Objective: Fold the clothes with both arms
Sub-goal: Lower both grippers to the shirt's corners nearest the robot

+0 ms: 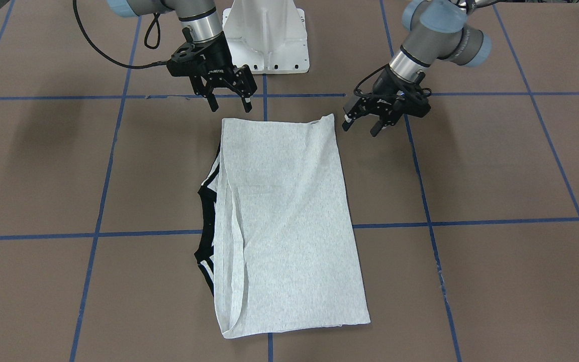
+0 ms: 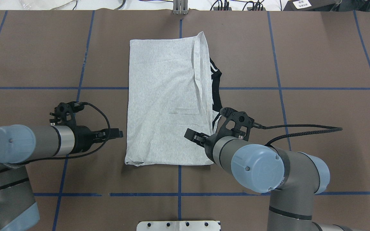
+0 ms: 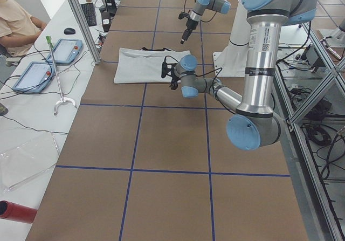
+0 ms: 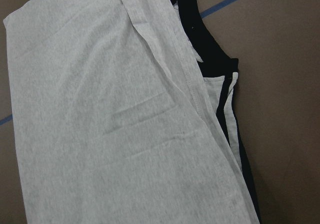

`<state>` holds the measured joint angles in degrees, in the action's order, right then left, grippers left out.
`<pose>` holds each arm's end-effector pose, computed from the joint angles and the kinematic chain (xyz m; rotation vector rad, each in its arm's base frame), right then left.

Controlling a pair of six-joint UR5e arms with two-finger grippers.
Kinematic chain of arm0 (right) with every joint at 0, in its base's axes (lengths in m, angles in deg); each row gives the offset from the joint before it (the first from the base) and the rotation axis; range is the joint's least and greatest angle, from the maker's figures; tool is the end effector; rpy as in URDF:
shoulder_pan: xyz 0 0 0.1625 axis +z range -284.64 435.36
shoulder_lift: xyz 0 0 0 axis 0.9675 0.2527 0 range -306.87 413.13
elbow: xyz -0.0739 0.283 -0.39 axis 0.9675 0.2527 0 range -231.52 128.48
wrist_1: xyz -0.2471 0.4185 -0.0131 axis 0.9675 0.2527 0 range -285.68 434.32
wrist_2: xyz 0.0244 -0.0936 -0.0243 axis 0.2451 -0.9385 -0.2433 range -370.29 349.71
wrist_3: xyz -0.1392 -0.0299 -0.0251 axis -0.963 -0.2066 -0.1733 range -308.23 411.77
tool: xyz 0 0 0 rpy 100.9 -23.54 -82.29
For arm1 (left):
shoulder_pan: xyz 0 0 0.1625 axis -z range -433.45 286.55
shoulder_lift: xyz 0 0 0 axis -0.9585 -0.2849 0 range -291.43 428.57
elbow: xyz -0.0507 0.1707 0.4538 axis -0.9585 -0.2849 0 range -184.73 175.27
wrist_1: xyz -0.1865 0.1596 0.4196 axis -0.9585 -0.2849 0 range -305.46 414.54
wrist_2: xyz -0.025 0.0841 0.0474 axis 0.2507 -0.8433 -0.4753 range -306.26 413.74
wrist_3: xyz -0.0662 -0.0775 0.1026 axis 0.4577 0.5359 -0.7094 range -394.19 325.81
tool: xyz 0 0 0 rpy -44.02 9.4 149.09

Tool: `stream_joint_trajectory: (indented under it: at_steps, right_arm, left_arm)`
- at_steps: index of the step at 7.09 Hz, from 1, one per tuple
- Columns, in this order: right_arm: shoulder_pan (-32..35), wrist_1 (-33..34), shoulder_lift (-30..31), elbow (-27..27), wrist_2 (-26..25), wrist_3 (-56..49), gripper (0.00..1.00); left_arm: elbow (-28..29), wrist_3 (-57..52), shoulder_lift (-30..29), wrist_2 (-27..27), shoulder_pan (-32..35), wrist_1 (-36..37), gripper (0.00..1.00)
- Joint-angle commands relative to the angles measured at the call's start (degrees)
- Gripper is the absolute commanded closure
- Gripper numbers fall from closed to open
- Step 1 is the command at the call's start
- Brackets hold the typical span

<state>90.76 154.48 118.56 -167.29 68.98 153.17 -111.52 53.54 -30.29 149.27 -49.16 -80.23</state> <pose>-0.6073 -0.3334 0.2301 0.2088 -1.0534 0.5208 0.5576 -0.3825 0.3961 0.2010 1.2189 -0.2752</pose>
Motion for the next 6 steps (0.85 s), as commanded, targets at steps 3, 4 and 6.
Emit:
stream_joint_trajectory:
  at_steps: [3, 4, 6]
  right_arm:
    - [-0.5, -0.2, 0.0, 0.1, -1.7, 0.0, 0.0]
    - [-0.6, -0.2, 0.0, 0.3, -2.2, 0.0, 0.0]
    - [-1.0, -0.2, 0.0, 0.5, -2.5, 0.0, 0.0]
  left_arm:
    - [1.8, 3.1, -2.7, -1.7, -3.9, 2.3, 0.3]
    - [2.3, 4.6, -2.9, -1.9, -4.5, 2.2, 0.38]
    - [2.4, 5.2, -2.9, -3.5, -6.0, 2.2, 0.45]
